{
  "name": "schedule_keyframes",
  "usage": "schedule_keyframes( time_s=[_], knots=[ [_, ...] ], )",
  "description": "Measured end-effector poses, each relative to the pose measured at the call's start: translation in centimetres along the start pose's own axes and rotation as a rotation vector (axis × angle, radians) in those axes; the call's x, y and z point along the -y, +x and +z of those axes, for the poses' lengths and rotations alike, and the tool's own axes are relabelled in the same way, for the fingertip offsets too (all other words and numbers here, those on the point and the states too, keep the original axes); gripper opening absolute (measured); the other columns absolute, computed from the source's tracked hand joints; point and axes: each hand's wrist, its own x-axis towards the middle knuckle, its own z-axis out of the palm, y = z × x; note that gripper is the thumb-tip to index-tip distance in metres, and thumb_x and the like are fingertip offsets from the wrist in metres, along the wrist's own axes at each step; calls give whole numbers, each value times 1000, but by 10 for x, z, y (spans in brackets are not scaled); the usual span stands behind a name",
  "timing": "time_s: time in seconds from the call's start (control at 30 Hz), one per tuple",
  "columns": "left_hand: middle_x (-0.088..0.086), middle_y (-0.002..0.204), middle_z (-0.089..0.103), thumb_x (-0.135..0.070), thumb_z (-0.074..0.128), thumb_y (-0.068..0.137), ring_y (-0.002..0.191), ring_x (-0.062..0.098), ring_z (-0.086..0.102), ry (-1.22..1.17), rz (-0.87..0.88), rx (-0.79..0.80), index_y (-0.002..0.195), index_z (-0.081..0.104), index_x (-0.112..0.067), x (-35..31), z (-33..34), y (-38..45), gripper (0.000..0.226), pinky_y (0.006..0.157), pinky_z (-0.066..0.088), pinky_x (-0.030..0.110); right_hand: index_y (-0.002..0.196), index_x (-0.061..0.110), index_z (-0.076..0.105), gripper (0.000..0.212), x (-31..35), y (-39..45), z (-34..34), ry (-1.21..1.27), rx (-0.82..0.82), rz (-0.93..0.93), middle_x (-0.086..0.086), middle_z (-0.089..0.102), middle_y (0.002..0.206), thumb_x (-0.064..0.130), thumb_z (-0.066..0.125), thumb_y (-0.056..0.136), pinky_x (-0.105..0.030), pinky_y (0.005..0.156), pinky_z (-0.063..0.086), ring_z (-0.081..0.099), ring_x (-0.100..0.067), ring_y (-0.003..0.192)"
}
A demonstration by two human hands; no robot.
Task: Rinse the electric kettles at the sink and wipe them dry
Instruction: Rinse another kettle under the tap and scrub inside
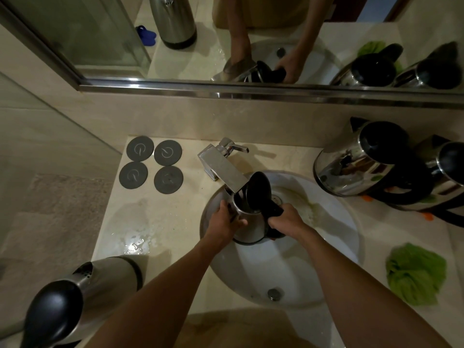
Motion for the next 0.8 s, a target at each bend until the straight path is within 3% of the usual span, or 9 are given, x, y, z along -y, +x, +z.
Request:
schedule_keyframes(
  time_s=[0.2,0.3,0.4,0.67,0.8],
  knots=[
    [8,127,60,-17,76,84,118,23,57,-35,-6,8,124,43,-9,1,1,0,52,88,43,26,87,13,64,19,0,-1,-1,-16,-8,-11,-12,68,86,11,61,68,-39,69,61,68,-27,80],
    [8,126,60,-17,76,84,117,23,57,-24,-8,8,122,44,-9,2,1,2,51,86,42,25,88,10,63,20,1,-3,-1,-13,6,7,-14,68,85,9,61,68,-37,60,59,69,-29,79],
    [9,125,61,-17,77,83,116,24,58,-28,-4,6,120,44,-7,2,0,2,50,84,42,24,95,5,64,34,1,0,-1,0,11,26,-17,68,87,11,60,62,-37,54,60,70,-32,76],
    [14,126,60,-15,75,85,117,30,57,-24,11,4,125,43,-2,2,0,0,53,80,42,22,88,12,66,29,-2,1,0,-36,-11,24,-12,70,84,13,61,59,-47,69,62,70,-29,78],
    [17,126,59,-17,75,85,117,32,56,-1,19,6,124,43,-1,0,-2,0,53,83,44,27,86,8,64,22,6,-6,2,-31,-17,43,-15,68,84,8,61,65,-37,57,59,69,-30,76]
  ],
)
